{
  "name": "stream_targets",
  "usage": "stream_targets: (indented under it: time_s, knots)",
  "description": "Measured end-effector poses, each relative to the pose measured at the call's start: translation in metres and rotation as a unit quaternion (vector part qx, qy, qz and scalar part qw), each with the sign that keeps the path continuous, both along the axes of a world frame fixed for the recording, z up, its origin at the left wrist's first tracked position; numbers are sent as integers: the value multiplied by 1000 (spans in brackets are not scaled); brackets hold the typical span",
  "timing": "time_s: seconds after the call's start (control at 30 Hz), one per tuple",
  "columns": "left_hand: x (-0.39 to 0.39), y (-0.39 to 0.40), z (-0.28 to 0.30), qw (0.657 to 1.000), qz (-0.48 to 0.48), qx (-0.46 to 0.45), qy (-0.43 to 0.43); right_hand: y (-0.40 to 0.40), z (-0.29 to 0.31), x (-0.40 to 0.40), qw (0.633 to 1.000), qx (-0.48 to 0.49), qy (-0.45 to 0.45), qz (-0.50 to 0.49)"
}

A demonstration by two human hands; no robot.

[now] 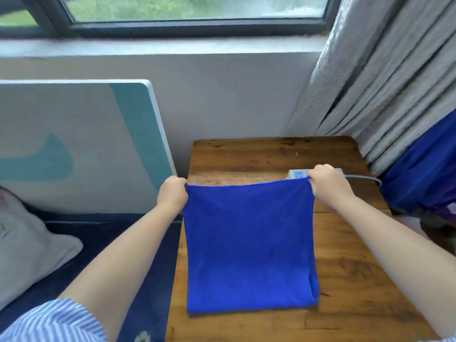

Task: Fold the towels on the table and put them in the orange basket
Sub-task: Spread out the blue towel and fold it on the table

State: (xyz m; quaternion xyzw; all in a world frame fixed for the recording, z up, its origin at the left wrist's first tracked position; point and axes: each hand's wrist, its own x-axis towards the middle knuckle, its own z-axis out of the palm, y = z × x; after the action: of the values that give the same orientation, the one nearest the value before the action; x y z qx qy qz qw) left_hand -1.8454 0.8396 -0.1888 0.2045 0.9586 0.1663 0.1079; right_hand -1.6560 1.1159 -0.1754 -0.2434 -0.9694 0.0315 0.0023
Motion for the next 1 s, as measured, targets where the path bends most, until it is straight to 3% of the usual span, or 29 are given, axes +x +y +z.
stream_targets:
  time_s: [0.13, 0.23, 0.27, 0.3, 0.4, 0.47, 0.6, 0.73, 0.9, 1.0]
  knots:
    - [0, 13, 50, 972, 46, 228, -20, -6, 43, -2, 973, -11, 213, -85]
    - [5, 6, 93, 922, 71, 379, 35, -16, 79, 8, 915, -11, 386, -116]
    - [5, 3, 100, 916, 75, 390, 57, -18, 86, 10, 904, -13, 410, -125]
    - [3, 1, 104, 930, 71, 352, 83, -18, 90, 10, 909, -18, 395, -129]
    - [6, -8, 108, 984, 27, 128, 121, -14, 93, 12, 981, 1, 168, -95]
    - [10, -12, 112, 989, 28, 72, 123, -13, 98, 18, 981, 11, 168, -98]
    - [8, -8, 120, 983, 12, 69, 171, -11, 107, 20, 955, 36, 274, -106]
    - [11, 0, 120, 977, 46, 120, 171, -4, 108, 23, 955, -3, 275, -111]
    - [6, 20, 121, 965, 101, 219, 104, 12, 109, 7, 957, -34, 260, -127]
    - [-2, 32, 121, 963, 128, 218, 93, 20, 109, -9, 958, -58, 244, -137]
